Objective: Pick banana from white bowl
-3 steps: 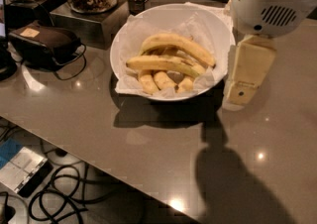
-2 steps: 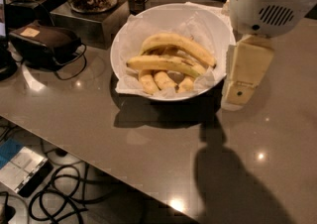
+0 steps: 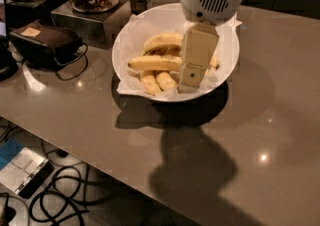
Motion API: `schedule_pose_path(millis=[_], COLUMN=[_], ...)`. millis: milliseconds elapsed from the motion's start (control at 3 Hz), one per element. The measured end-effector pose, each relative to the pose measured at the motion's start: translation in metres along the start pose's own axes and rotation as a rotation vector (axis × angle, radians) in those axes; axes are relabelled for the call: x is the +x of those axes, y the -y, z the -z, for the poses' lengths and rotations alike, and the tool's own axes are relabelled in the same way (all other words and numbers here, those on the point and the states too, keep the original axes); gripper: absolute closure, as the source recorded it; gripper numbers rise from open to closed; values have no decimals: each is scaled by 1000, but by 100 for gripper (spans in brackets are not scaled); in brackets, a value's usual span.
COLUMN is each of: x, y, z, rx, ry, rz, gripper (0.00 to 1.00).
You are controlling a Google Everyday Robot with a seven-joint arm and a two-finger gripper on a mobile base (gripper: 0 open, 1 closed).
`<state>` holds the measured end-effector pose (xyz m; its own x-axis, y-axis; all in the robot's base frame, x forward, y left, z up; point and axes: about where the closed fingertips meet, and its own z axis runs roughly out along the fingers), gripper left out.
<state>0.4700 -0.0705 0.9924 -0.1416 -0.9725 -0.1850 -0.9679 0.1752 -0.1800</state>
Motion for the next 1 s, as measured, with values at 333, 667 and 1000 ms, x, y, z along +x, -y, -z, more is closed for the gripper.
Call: schedule_pose_path(millis=[333, 667, 1000], x=[-7, -10, -16], y=[3, 12, 26], z=[1, -4, -17], rx=[20, 7, -35], ry=[19, 39, 44], rz=[4, -25, -60], gripper=[0, 0, 0])
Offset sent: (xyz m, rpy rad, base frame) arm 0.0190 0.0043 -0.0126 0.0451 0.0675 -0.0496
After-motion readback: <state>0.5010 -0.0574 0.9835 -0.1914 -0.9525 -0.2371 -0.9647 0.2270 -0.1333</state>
